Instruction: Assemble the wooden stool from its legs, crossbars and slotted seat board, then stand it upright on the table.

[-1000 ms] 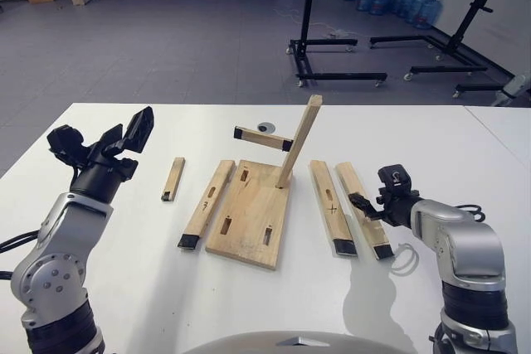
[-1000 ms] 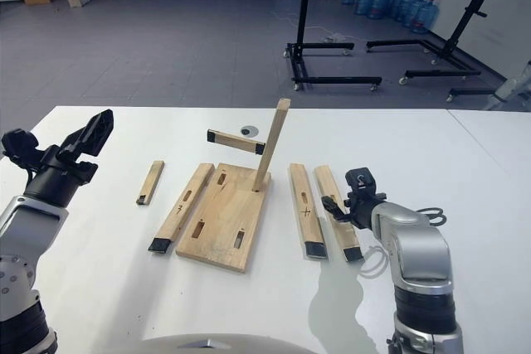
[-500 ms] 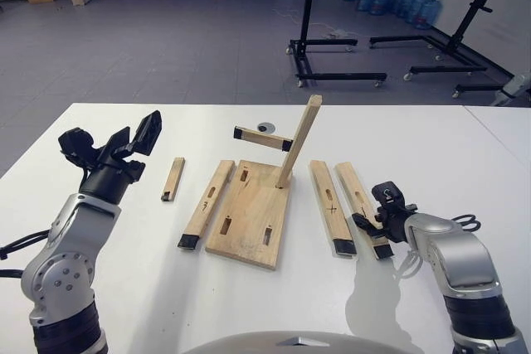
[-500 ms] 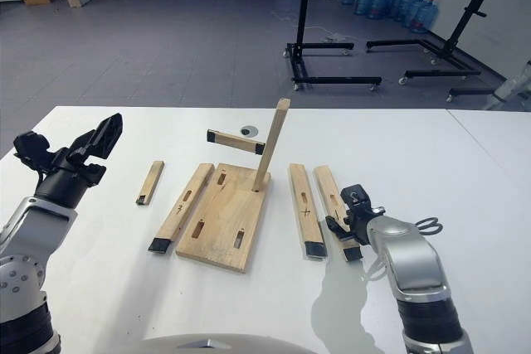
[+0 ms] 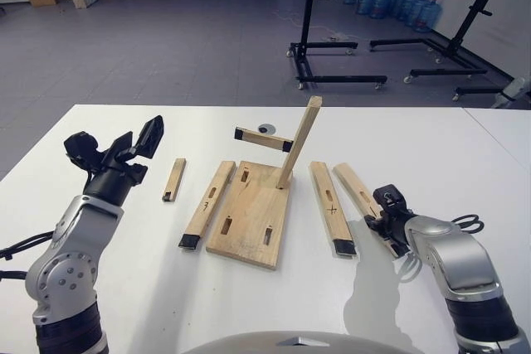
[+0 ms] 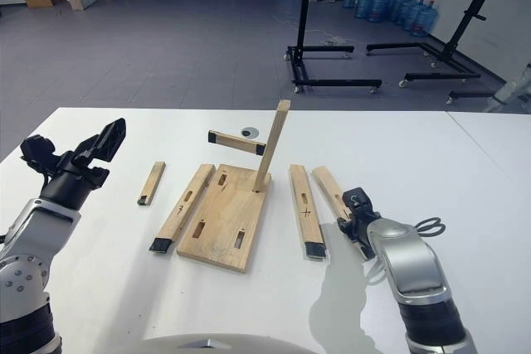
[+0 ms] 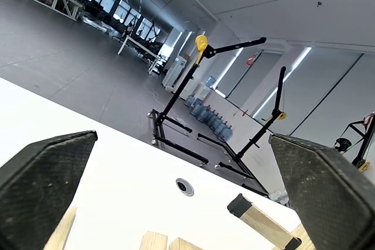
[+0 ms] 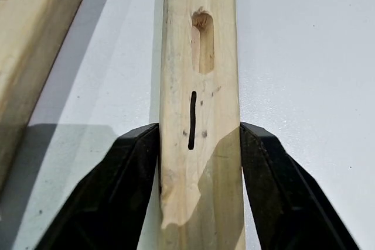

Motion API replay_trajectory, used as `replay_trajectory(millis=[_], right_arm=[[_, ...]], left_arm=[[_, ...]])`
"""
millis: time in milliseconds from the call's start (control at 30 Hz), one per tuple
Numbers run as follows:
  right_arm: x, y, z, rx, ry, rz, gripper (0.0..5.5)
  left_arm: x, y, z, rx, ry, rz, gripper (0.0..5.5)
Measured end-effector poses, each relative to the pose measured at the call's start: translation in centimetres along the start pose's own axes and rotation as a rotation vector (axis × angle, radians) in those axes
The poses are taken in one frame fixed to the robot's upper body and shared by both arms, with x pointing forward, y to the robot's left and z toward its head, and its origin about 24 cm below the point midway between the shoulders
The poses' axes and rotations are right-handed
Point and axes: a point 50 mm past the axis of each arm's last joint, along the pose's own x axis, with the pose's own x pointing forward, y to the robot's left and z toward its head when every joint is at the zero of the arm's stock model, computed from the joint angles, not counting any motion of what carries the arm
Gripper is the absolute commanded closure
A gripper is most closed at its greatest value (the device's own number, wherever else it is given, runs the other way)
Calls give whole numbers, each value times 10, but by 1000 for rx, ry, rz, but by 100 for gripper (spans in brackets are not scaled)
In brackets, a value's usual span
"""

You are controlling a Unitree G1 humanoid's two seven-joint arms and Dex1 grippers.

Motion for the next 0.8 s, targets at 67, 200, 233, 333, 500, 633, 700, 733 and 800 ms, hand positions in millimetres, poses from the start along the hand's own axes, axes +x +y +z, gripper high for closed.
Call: replay_trajectory(millis=[67,200,233,333,500,633,700,733,800], right_arm=[[1,-1,0,23,-4,-2,338],[3,-4,6,115,-44,50,338],[5,-7,12,158,-78,91,338],[-5,-31,60,230,-368,130,338],[-61,-55,137,252,-893,293,338],[-96,-43,146,203,-1012,676,339],[-115,-37,146,145,-1028,845,339],[-128,-28,143,75,-1017,970,339],[-133,-8,134,-24,-948,1090,339]], left_arm=[[0,0,-1,0,3,-3,10],[0,2,-1,11,13,-1,10],[-1,2,0,25,20,-18,10],[-3,-4,7,48,40,-111,10],[-3,-23,25,-90,7,-339,10],[2,-38,20,-174,64,-506,10],[6,-46,17,-192,100,-574,10],[8,-52,18,-201,114,-625,10],[12,-62,22,-222,124,-697,10]])
